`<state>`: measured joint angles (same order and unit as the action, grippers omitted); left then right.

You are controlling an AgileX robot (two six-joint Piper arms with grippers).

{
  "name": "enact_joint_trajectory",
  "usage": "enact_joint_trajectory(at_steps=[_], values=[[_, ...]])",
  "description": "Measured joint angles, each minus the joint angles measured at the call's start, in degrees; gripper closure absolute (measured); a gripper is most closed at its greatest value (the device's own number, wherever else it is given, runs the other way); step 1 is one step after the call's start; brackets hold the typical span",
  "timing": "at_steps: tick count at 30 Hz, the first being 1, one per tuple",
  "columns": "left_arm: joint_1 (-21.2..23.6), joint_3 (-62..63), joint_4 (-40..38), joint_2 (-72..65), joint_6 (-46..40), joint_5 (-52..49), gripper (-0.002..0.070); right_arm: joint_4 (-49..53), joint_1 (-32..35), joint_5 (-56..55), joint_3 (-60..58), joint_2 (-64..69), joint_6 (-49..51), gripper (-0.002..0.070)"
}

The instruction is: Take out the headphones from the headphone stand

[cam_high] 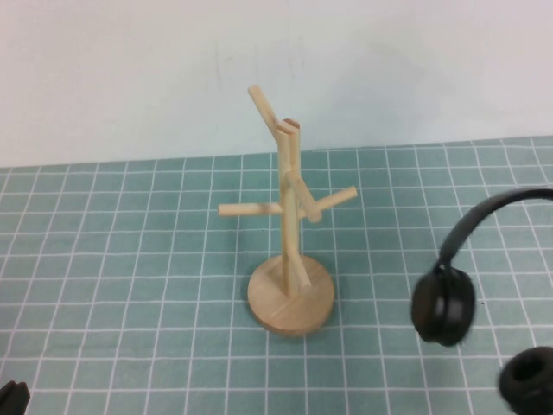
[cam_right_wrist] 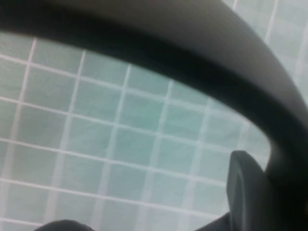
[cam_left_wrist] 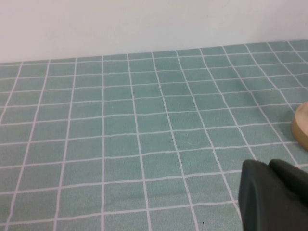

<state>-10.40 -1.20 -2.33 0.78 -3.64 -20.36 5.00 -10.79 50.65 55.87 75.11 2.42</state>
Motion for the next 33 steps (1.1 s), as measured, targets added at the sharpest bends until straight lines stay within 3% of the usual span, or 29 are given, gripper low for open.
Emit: enact_joint_trajectory(at_steps=[5,14,20,23,29,33], values=[[0.0,0.0,0.0,0.0,0.0,0.0,0.068,-5.0,-0.3,-5.3,0.4,8.7,0.4,0.0682],[0.0,0.0,0.0,0.0,0.0,0.0,0.068,2.0,-0.3,-3.2,8.2,25.7,12.2,0.0675],[0.0,0.0,0.0,0.0,0.0,0.0,0.068,8.0,-0.3,2.8,15.1,30.3,15.8,0.0484],[0.0,0.0,0.0,0.0,0.0,0.0,0.068,10.2,-0.3,2.9,16.8,28.3,15.8,0.0427],[0.0,0.0,0.0,0.0,0.0,0.0,0.068,9.1,-0.3,-0.3,17.5,18.0,11.3,0.0443],[0.0,0.0,0.0,0.0,0.0,0.0,0.068,6.5,-0.3,-1.2,17.4,8.7,8.0,0.0589]])
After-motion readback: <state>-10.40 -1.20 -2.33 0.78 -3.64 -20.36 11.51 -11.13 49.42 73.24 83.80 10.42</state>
